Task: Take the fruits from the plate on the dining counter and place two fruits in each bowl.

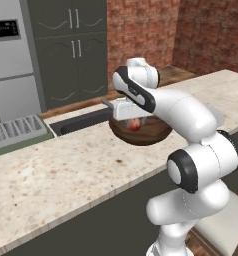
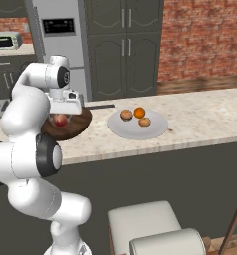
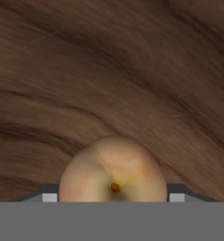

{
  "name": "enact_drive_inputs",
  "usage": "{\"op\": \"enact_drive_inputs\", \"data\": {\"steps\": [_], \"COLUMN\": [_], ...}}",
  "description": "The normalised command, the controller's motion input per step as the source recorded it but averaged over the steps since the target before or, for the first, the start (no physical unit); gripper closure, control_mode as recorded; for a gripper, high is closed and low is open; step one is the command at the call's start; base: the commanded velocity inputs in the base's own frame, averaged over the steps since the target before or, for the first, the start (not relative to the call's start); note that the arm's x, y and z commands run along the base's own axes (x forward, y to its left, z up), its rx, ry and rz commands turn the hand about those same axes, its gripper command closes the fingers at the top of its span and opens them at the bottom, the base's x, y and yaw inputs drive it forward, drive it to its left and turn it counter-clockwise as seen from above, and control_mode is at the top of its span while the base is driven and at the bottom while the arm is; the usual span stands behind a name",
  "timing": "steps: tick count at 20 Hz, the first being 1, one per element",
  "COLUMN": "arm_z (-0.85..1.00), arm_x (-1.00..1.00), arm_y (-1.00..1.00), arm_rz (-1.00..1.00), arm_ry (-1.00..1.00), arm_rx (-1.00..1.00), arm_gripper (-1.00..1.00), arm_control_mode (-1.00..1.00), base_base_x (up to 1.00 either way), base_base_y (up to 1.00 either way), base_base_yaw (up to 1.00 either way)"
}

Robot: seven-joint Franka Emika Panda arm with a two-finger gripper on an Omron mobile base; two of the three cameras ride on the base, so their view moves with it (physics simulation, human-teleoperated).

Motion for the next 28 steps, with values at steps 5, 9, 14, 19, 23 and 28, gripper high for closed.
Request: {"op": "enact_drive_inputs", "data": {"steps": [5, 9, 14, 19, 23, 28], "arm_z": [0.0, 0.0, 0.01, 0.15, 0.25, 0.38], "arm_x": [0.0, 0.0, 0.0, 0.0, 0.0, -0.09], "arm_y": [0.0, 0.0, 0.0, 0.0, -0.04, -0.12], "arm_rz": [0.0, 0.0, 0.0, 0.0, 0.0, 0.0], "arm_ry": [0.0, 0.0, 0.01, 0.0, 0.0, -0.01], "arm_rx": [0.0, 0.0, 0.0, 0.0, 0.0, 0.01], "arm_gripper": [-1.0, -1.0, -1.0, -1.0, -1.0, -1.0], "arm_control_mode": [-1.0, -1.0, -1.0, -1.0, -1.0, -1.0], "base_base_x": [0.0, 0.0, 0.0, 0.0, 0.0, 0.0], "base_base_y": [0.0, 0.0, 0.0, 0.0, 0.0, 0.0], "base_base_yaw": [0.0, 0.0, 0.0, 0.0, 0.0, 0.0]}}
